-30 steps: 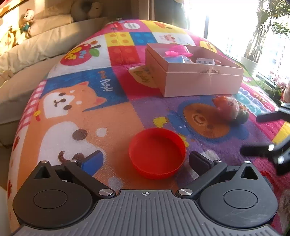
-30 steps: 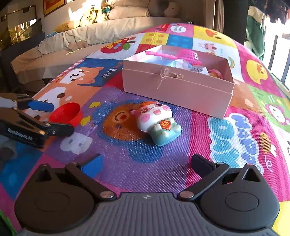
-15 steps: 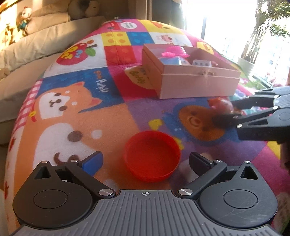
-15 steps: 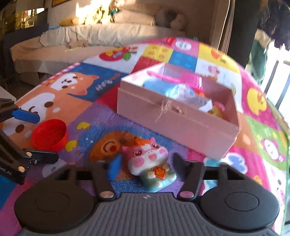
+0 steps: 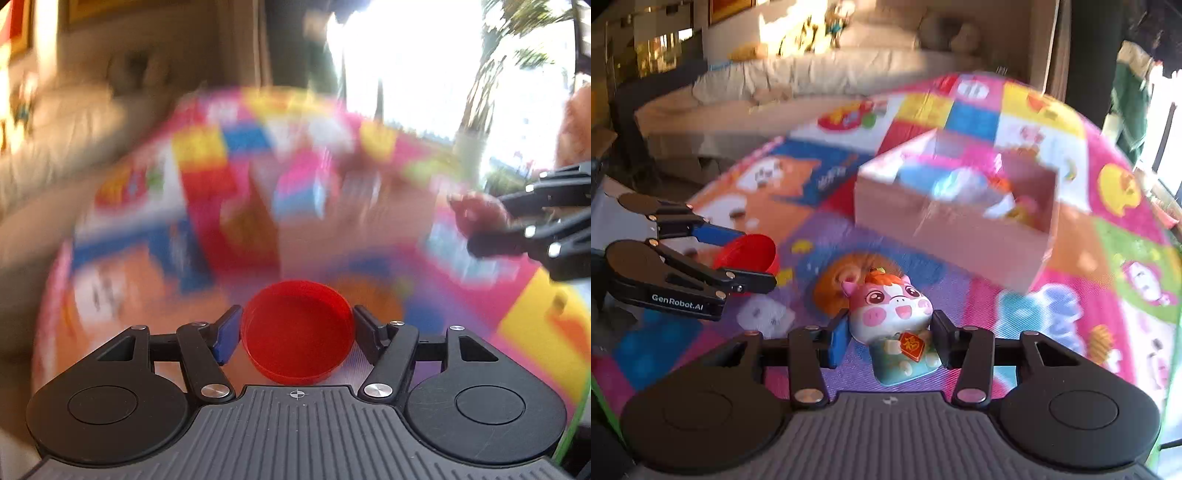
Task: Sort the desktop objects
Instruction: 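Regrasp the cat figurine with the right gripper while the left grasps the red lid, then lower the red lid and cat figurine into the pink box and open both grippers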
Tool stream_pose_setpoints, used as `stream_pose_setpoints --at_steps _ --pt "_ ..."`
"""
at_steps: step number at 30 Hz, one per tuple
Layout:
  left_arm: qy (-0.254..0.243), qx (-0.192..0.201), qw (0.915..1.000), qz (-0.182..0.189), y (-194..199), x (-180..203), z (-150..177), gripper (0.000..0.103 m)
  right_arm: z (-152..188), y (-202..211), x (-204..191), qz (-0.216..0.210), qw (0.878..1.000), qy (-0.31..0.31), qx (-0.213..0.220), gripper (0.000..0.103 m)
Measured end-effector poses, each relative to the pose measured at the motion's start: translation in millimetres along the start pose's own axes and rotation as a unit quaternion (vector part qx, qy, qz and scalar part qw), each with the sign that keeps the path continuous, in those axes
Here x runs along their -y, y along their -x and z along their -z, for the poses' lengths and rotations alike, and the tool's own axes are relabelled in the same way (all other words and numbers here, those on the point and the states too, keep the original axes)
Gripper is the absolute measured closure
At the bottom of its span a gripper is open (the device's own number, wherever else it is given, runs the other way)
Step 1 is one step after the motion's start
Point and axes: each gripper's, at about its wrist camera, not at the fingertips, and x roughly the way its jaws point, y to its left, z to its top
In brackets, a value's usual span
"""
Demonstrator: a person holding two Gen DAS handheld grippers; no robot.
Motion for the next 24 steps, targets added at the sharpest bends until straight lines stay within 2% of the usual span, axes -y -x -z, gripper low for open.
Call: stream_pose_setpoints --at_steps 2,5,9,10,12,14,16,20,24 --pt "-0.018 0.056 0.9983 -0.002 13.4 2.5 -32.4 0.034 -20.4 35.5 10.3 0.022 0.998 0.001 0.065 0.057" --pt "-0.045 0.105 0.9934 0.0 8.2 11.9 -72.2 0.034 -50.9 72.7 28.5 0.041 0.99 -0.01 0.135 0.057" --pt "-0.058 0.129 0.9896 0.024 -38.8 26.4 -103.3 0.033 -77.1 81.5 42.6 0.093 0.979 -0.004 0.18 0.057" --pt "-0.059 0.13 0.9893 0.029 -55.7 30.3 -107.9 0.027 -81.7 79.7 45.9 0.096 0.978 -0.006 0.183 0.057" --pt "-0.066 0.103 0.9923 0.018 -91.4 34.2 -113.7 0.018 -90.2 71.9 52.8 0.097 0.978 -0.015 0.184 0.057" --pt "-0.046 0.081 0.9956 0.007 -106.9 30.1 -106.7 0.017 -97.4 59.7 61.1 0.096 0.98 -0.028 0.175 0.057" --pt "-0.024 0.062 0.9974 0.026 -108.8 20.8 -91.9 0.008 -101.8 44.0 71.5 0.089 0.982 -0.045 0.159 0.057" --pt "0.001 0.042 0.9989 0.024 -100.9 2.0 -56.0 0.007 -116.4 -3.9 93.1 0.072 0.987 -0.087 0.114 0.057" --pt "0.036 0.022 0.9986 0.033 -94.0 -14.3 -38.3 0.007 -132.8 -76.9 108.0 0.066 0.99 -0.115 0.051 0.057"
